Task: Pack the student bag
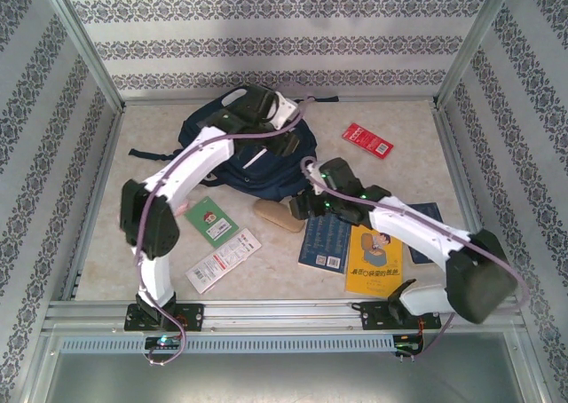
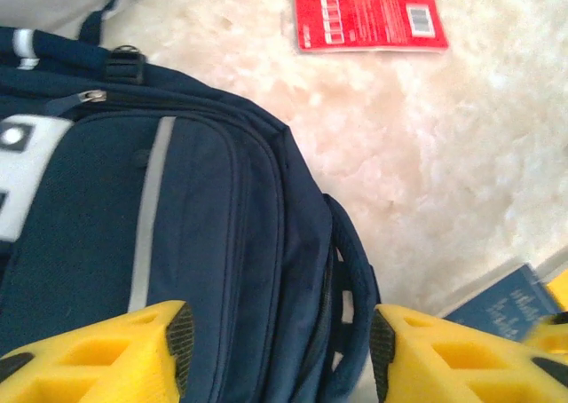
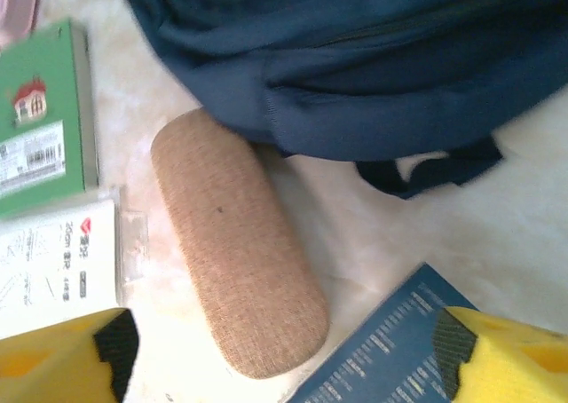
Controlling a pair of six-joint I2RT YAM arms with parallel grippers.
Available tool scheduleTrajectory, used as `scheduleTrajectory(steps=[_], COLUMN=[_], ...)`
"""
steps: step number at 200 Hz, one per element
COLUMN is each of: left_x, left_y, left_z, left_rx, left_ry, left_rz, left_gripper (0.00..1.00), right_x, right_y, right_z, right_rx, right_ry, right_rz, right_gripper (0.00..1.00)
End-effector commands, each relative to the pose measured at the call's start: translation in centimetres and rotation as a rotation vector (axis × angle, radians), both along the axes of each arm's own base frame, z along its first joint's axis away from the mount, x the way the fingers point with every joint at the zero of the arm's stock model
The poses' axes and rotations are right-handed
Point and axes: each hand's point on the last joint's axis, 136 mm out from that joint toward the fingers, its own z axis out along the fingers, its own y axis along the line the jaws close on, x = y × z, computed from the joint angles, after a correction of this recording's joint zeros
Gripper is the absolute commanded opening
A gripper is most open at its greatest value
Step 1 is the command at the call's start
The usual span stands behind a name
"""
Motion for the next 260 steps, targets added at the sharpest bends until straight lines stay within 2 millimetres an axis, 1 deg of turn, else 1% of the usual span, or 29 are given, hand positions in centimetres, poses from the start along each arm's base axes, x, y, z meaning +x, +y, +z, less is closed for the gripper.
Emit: scheduleTrajectory(steps=[1,11,20,26,41,53,72,87,108,131,156,180,194,251,260], left_x=[-1.2,-2.4,-3.6,-4.3,-6.0,-7.0,-8.3,-9.0,-9.4,-9.5,-9.4,-9.5,-9.5,-9.4,-9.3], left_y=[3.3,4.6,5.9,6.6,8.5,9.9,11.3,11.6,11.7,11.7,11.6,11.7,11.9,12.0,12.0], left_z=[2.6,3.2,3.1,3.5,3.3,3.1,2.1,1.7,1.9,2.1,2.1,2.2,2.2,2.2,2.1], left_rx=[-0.112,-0.130,-0.147,-0.167,-0.204,-0.208,-0.195,-0.205,-0.228,-0.229,-0.240,-0.241,-0.235,-0.226,-0.225], left_ry=[-0.004,-0.023,-0.029,-0.038,-0.043,-0.052,-0.057,-0.067,-0.083,-0.090,-0.095,-0.105,-0.110,-0.122,-0.119], left_rz=[0.180,0.223,0.258,0.274,0.313,0.340,0.353,0.353,0.352,0.346,0.346,0.348,0.353,0.353,0.353], left_gripper=[0.58,0.58,0.59,0.60,0.64,0.65,0.65,0.65,0.66,0.66,0.65,0.64,0.64,0.61,0.60], right_x=[-0.8,-0.8,-0.6,-0.5,-0.5,-0.5,-0.7,-0.7,-0.7,-0.9,-1.1,-1.6,-1.8,-2.9,-3.0], right_y=[1.5,2.1,2.4,2.6,3.3,3.7,4.1,4.3,4.1,4.1,3.9,3.8,3.9,4.7,4.7], right_z=[-1.3,-2.0,-2.6,-2.9,-3.7,-4.5,-5.8,-6.8,-8.2,-9.1,-10.0,-10.9,-11.1,-10.3,-10.4], right_rx=[-0.137,-0.160,-0.176,-0.184,-0.204,-0.240,-0.314,-0.344,-0.381,-0.422,-0.451,-0.458,-0.450,-0.361,-0.353], right_ry=[-0.001,0.022,0.038,0.046,0.063,0.067,0.058,0.072,0.104,0.116,0.129,0.155,0.166,0.189,0.195], right_rz=[0.150,0.185,0.201,0.212,0.240,0.255,0.287,0.293,0.295,0.310,0.320,0.331,0.335,0.335,0.335], right_gripper=[0.98,0.98,0.98,0.98,0.98,0.98,0.98,0.98,0.98,0.98,0.94,0.86,0.79,0.59,0.52])
